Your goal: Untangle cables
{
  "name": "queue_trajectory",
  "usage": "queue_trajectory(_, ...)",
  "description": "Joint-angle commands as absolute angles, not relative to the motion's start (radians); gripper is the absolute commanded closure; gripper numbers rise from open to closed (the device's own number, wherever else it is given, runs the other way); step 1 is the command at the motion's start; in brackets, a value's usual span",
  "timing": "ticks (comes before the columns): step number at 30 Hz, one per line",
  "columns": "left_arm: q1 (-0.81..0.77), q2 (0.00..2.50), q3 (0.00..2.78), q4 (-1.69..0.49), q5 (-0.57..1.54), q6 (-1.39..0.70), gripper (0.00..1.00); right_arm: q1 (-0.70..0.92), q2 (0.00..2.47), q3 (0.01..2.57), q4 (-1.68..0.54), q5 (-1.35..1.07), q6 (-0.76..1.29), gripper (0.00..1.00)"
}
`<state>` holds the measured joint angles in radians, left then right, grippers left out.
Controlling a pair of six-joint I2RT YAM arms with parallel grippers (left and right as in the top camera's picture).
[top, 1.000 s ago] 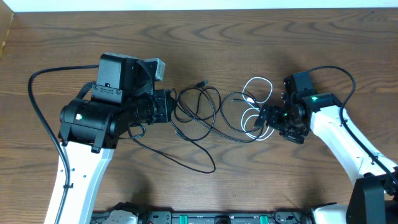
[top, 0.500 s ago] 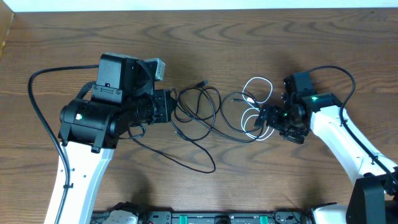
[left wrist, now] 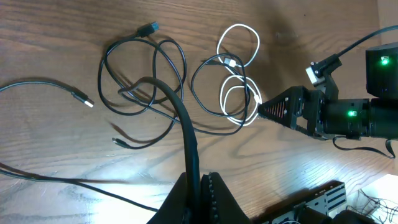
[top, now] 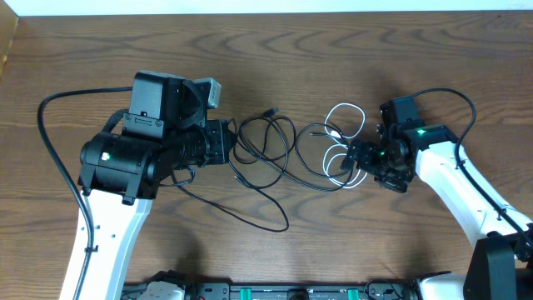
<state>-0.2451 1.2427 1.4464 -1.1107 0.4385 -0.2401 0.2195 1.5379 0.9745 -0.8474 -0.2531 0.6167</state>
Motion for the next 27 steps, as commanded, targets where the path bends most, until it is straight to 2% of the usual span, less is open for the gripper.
queue_trajectory(1,-0.248,1.241,1.454,-1.111,0.429,-0.249,0.93,0.224,1.538,0.97,-0.849,-0.241,0.601,0.01)
queue_trajectory(23,-0.248,1.241,1.454,-1.11,0.429,-0.249,0.91,0.224,1.538,0.97,-0.848,-0.241,0.601,0.01)
queue_trajectory(27,-0.248,1.241,1.454,-1.11,0.429,-0.249,0.85,0.224,1.538,0.97,-0.849,-0.241,0.601,0.01)
